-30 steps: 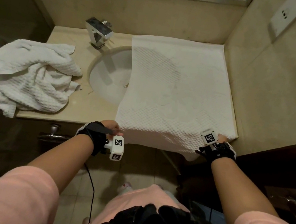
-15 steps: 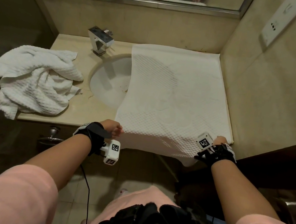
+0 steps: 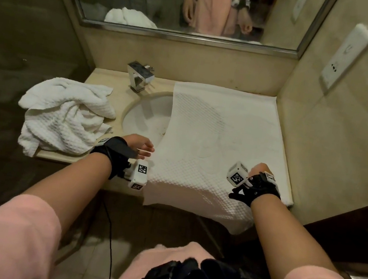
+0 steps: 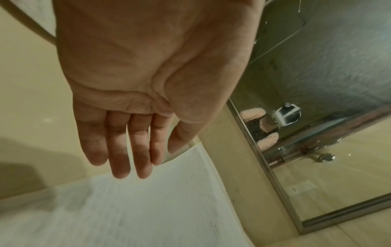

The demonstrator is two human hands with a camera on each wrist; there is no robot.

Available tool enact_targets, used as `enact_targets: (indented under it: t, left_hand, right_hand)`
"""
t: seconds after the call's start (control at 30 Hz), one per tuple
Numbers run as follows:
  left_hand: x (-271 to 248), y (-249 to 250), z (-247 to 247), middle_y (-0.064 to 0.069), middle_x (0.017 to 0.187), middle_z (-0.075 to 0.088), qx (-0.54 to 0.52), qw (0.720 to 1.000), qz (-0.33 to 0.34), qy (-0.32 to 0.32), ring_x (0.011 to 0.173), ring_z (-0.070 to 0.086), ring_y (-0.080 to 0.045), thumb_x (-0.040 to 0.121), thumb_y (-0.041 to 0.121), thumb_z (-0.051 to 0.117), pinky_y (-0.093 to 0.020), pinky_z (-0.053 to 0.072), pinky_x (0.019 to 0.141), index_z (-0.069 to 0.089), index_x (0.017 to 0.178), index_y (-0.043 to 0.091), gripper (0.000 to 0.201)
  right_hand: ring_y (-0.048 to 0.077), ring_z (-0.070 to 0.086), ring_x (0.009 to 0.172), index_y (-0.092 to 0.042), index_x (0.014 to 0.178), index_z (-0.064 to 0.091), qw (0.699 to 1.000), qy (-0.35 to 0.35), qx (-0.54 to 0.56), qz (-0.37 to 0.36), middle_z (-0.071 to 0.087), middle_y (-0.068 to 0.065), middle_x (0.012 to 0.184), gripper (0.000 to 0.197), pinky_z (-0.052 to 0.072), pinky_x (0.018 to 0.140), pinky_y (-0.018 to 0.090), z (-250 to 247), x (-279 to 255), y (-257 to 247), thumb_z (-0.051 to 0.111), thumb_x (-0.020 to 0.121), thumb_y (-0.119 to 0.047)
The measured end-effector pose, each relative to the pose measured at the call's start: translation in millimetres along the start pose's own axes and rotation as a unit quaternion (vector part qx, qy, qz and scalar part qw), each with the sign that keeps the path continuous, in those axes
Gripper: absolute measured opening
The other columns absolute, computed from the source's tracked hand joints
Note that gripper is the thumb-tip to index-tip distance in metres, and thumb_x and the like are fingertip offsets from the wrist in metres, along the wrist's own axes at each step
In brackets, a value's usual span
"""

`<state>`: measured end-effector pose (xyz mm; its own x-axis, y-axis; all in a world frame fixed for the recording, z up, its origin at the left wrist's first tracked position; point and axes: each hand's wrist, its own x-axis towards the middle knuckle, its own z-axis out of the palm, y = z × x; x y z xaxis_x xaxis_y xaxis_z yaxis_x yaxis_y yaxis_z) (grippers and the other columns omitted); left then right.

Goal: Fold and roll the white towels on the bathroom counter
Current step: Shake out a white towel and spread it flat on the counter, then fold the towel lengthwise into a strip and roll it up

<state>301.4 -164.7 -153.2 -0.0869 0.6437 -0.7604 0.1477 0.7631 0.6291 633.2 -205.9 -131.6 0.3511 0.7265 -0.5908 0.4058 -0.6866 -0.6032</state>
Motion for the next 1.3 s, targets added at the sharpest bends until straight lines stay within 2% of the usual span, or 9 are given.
enact_targets:
  t: [0.13,0.3,0.47,0.6,0.77,0.93,1.07,1.17,1.3]
  left_hand:
    - [2.8,12.5,-13.2,-0.005,0.093,0.058,-0.034,0.999,0.02,0.024,0.078,0.057,-0.017,0.097,0.013,0.048,-0.03,0.046,0.078,0.055,0.083,0.009,0.016]
    - [16.7,22.4,-24.4,-0.004,0.083,0.053,-0.061,0.997,0.022,0.051,0.073,0.055,-0.017,0.095,0.012,0.05,-0.027,0.047,0.064,0.054,0.08,0.008,0.017]
    - [48.7,37.1,-36.0,-0.012,0.09,0.053,-0.097,0.995,0.025,0.018,0.08,0.052,-0.014,0.1,0.007,0.042,-0.032,0.046,0.085,0.056,0.094,0.002,0.016]
    - [85.9,53.0,-49.2,-0.009,0.082,0.048,-0.066,0.998,-0.005,0.008,0.067,0.049,-0.02,0.097,0.007,0.047,-0.026,0.045,0.059,0.054,0.083,0.006,0.015]
    - [133.1,61.1,-58.3,-0.013,0.11,0.048,-0.047,0.997,-0.051,-0.033,0.077,0.056,-0.022,0.092,0.006,0.056,-0.026,0.049,0.058,0.054,0.108,0.004,0.016]
    - [160.8,73.3,-58.2,-0.013,0.138,0.045,-0.025,0.994,-0.052,-0.09,0.12,0.053,-0.023,0.093,0.007,0.057,-0.021,0.051,0.056,0.054,0.131,0.003,0.038]
    - [177.9,76.0,-55.5,-0.009,0.143,0.043,0.004,0.99,-0.061,-0.125,0.11,0.05,-0.018,0.098,0.01,0.05,-0.011,0.039,0.029,0.057,0.128,0.005,0.032]
    - [194.9,72.5,-53.4,-0.011,0.144,0.041,0.02,0.986,-0.066,-0.15,0.124,0.048,-0.022,0.097,0.007,0.05,-0.015,0.05,0.053,0.062,0.121,0.005,0.026]
    - [202.4,70.9,-50.4,-0.013,0.144,0.038,0.051,0.976,-0.088,-0.192,0.103,0.051,-0.02,0.097,0.012,0.052,-0.021,0.048,0.072,0.063,0.114,0.012,0.021]
  right_hand:
    - [0.021,0.063,0.083,-0.013,0.079,0.039,1.0,0.013,0.014,-0.004,0.06,-0.002,0.078,0.023,0.053,0.079,0.026,22.6,56.3,-7.3,0.052,0.094,-0.024]
    - [0.016,0.049,0.067,-0.008,0.087,0.054,0.965,-0.019,0.261,0.003,0.052,0.005,0.079,0.013,0.039,0.06,0.027,60.6,72.1,-40.1,0.045,0.096,-0.013]
    - [0.021,0.057,0.087,-0.007,0.109,0.058,0.982,-0.116,0.086,-0.12,0.057,0.008,0.105,0.017,0.046,0.069,0.03,103.8,75.6,-69.7,0.054,0.094,-0.016]
    - [0.025,0.062,0.091,-0.013,0.099,0.061,0.974,-0.154,-0.074,-0.151,0.062,0.007,0.101,0.011,0.049,0.076,0.033,144.9,87.5,-96.7,0.06,0.091,-0.021]
    - [0.022,0.057,0.092,-0.009,0.106,0.061,0.968,-0.131,-0.198,-0.083,0.063,0.009,0.106,0.033,0.049,0.084,0.034,189.8,91.9,-123.9,0.065,0.087,-0.036]
    - [0.03,0.058,0.111,-0.005,0.118,0.059,0.951,-0.129,-0.282,-0.01,0.061,0.013,0.123,0.055,0.046,0.092,0.035,220.2,95.7,-136.1,0.063,0.084,-0.048]
    - [0.031,0.06,0.107,-0.01,0.107,0.064,0.942,-0.143,-0.301,0.042,0.064,0.012,0.118,0.057,0.048,0.094,0.039,235.0,98.7,-132.7,0.067,0.075,-0.058]
    - [0.03,0.062,0.096,-0.014,0.077,0.057,0.934,-0.132,-0.326,0.058,0.067,0.011,0.108,0.052,0.051,0.09,0.04,246.3,101.4,-128.0,0.07,0.067,-0.063]
    - [0.026,0.063,0.086,-0.017,0.076,0.054,0.928,-0.129,-0.346,0.059,0.068,0.006,0.096,0.053,0.053,0.087,0.04,257.7,94.2,-133.0,0.071,0.064,-0.066]
